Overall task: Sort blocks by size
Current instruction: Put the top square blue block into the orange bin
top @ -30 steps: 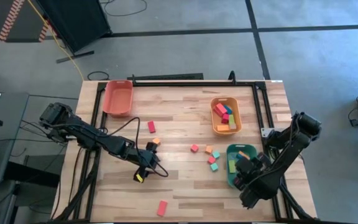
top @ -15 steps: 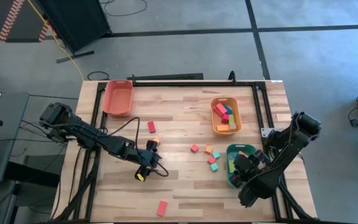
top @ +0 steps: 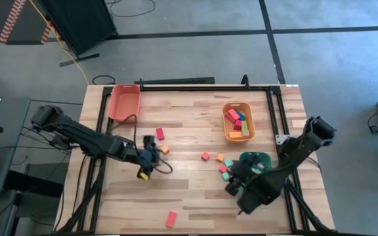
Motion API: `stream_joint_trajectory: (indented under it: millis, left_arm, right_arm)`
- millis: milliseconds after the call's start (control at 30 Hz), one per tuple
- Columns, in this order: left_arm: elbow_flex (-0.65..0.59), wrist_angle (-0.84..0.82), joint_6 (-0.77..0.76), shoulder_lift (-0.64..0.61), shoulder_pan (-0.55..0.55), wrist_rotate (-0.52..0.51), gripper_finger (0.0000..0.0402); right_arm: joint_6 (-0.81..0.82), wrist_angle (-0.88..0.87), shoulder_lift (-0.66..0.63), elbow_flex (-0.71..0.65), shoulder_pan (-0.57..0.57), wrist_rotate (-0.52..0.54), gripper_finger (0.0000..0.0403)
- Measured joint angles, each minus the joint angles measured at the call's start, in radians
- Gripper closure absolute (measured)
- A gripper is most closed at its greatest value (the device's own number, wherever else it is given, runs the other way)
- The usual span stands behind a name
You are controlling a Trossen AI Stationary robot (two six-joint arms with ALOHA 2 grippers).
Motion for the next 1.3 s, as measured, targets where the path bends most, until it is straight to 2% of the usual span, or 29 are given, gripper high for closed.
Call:
stream_joint_trajectory:
  millis: [200, 333, 500, 567, 667, 767, 833, 1067, 1300]
  left_arm:
    - [0.000, -0.266, -0.205, -0.090, 0.038, 0.001, 0.0136]
    - [0.000, -0.384, -0.271, -0.105, 0.050, 0.001, 0.0136]
    - [0.000, -0.338, -0.230, -0.099, 0.079, 0.002, 0.0136]
    - [0.000, -0.335, -0.207, -0.097, 0.098, 0.002, 0.0136]
    - [0.000, -0.340, -0.207, -0.098, 0.135, 0.003, 0.0136]
    - [0.000, -0.388, -0.222, -0.097, 0.162, 0.018, 0.0136]
    - [0.000, -0.439, -0.255, -0.097, 0.170, 0.035, 0.0136]
    - [0.000, -0.566, -0.359, -0.097, 0.171, 0.048, 0.0136]
    - [0.000, -0.662, -0.446, -0.097, 0.171, 0.153, 0.0136]
  right_arm:
    - [-0.368, 0.294, 0.000, 0.000, -0.105, 0.113, 0.0159]
    - [-0.643, 0.515, 0.001, 0.000, -0.171, 0.170, 0.0159]
    - [-0.944, 0.777, 0.047, -0.016, -0.253, 0.194, 0.0159]
    - [-1.028, 0.836, 0.074, -0.017, -0.291, 0.159, 0.0159]
    - [-1.066, 0.927, 0.106, -0.016, -0.344, 0.135, 0.0159]
    - [-1.074, 0.931, 0.140, -0.016, -0.380, 0.022, 0.0159]
    - [-1.073, 0.925, 0.168, -0.017, -0.388, -0.017, 0.0159]
    - [-1.092, 0.928, 0.210, -0.017, -0.400, -0.028, 0.0159]
    - [-1.111, 0.931, 0.209, -0.017, -0.410, -0.031, 0.0159]
